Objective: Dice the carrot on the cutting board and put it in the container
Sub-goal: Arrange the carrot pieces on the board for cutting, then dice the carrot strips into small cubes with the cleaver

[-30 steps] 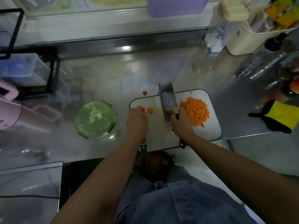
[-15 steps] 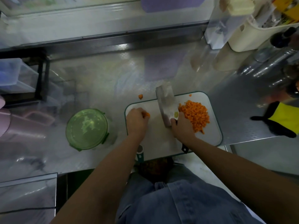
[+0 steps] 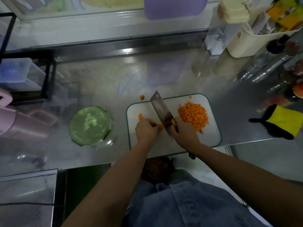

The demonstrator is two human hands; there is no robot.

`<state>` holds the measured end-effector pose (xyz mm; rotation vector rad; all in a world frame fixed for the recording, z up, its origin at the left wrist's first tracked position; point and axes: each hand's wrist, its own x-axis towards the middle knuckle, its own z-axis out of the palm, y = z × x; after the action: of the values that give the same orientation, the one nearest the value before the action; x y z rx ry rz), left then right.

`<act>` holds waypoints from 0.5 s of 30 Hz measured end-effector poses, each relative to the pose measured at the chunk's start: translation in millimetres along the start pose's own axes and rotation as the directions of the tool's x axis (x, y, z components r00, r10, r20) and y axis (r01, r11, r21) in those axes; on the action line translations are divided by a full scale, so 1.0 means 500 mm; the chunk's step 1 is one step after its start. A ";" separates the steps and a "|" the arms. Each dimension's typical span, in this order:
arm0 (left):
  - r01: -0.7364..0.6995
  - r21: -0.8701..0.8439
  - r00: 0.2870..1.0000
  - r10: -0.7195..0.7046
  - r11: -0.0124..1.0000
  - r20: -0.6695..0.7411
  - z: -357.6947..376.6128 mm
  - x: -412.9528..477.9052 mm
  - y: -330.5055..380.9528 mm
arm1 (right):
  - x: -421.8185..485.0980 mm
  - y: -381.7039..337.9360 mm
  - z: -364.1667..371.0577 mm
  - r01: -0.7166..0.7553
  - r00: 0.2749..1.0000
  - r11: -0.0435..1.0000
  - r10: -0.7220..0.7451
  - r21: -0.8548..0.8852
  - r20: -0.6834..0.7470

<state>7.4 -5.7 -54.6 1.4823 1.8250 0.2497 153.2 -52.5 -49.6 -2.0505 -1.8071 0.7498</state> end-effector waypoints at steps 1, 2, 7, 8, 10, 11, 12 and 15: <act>-0.009 0.020 1.000 0.010 1.000 -0.030 0.000 -0.004 -0.003 | -0.005 0.000 0.004 0.006 1.000 1.000 -0.005 -0.021 0.010; -0.010 0.024 0.998 0.011 1.000 -0.061 -0.001 -0.007 -0.006 | -0.008 -0.001 0.008 -0.001 1.000 1.000 0.001 -0.029 0.010; -0.015 0.011 0.986 0.017 1.000 -0.166 -0.027 0.003 -0.024 | 0.000 -0.006 0.009 -0.070 0.997 0.996 0.072 0.061 -0.038; -0.012 0.036 0.991 0.017 0.999 -0.136 -0.032 0.007 -0.025 | 0.002 -0.005 0.008 -0.067 0.997 0.996 0.069 0.059 -0.032; -0.004 0.056 0.999 0.007 0.998 -0.044 -0.034 0.010 -0.025 | 0.005 -0.003 0.004 -0.050 0.999 0.998 0.051 0.029 -0.017; -0.001 0.044 1.000 0.002 0.999 -0.011 -0.031 0.009 -0.023 | 0.004 -0.004 0.001 -0.039 0.999 0.999 0.039 0.008 -0.010; 0.003 0.025 1.000 -0.004 1.000 0.009 -0.024 0.008 -0.020 | 0.004 -0.005 0.000 -0.025 1.000 1.000 0.025 -0.014 -0.003; 0.016 0.006 0.999 -0.016 1.000 0.030 -0.001 0.004 -0.012 | 0.001 -0.009 -0.002 0.021 1.000 0.997 -0.019 -0.071 0.022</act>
<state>2.8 -5.8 -58.5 1.4673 1.8142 0.2128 150.0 -51.4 -46.2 -2.0731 -1.8888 0.7145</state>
